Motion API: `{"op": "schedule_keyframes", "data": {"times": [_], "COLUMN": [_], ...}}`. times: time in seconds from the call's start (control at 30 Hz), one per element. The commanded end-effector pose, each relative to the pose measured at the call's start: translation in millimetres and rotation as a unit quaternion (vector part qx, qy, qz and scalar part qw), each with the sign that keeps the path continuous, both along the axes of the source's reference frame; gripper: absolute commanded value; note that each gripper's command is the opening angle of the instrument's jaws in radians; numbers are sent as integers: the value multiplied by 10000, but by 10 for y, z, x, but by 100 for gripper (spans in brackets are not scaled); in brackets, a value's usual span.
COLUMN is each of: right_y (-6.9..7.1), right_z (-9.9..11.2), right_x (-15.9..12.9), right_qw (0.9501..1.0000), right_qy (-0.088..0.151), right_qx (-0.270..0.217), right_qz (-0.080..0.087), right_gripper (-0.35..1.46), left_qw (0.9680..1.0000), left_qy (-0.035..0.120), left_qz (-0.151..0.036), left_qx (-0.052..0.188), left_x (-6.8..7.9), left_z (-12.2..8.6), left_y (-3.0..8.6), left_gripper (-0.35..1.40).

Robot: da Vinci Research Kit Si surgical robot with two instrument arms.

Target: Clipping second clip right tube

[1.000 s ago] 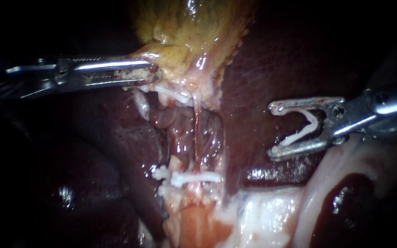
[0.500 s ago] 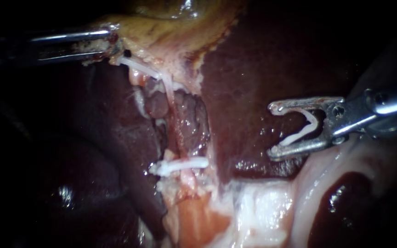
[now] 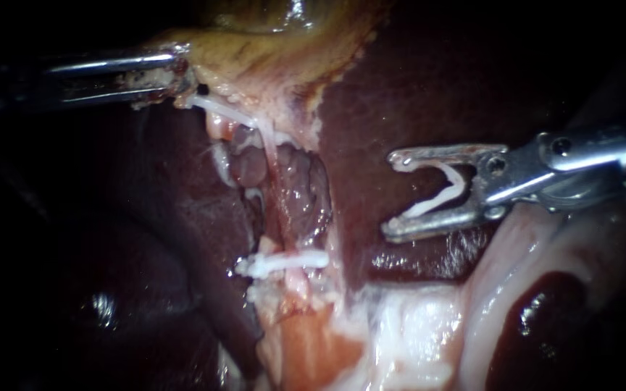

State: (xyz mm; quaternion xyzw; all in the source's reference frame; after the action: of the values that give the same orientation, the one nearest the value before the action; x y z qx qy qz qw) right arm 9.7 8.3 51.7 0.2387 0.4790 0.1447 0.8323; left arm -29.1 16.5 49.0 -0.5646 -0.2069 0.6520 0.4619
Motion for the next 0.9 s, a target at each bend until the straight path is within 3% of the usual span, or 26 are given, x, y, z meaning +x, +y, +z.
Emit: {"op": "schedule_keyframes", "data": {"times": [0.03,0.3,0.7,0.9], "right_y": [-1,-14,-36,-41], "right_z": [1,17,38,40], "right_x": [5,41,89,104], "right_qw": [10000,9987,9947,9918], "right_qy": [24,165,348,495], "right_qx": [36,484,967,1179], "right_qz": [12,75,50,12], "right_gripper": [50,50,50,50], "left_qw": [10000,10000,10000,10000], "left_qy": [9,12,16,28], "left_qz": [-3,-6,-10,-26], "left_qx": [-1,-5,-11,-14], "left_x": [0,-1,-3,-4], "left_z": [0,1,2,3], "left_y": [0,-1,-2,-2], "left_gripper": [-35,-35,-35,-35]}}
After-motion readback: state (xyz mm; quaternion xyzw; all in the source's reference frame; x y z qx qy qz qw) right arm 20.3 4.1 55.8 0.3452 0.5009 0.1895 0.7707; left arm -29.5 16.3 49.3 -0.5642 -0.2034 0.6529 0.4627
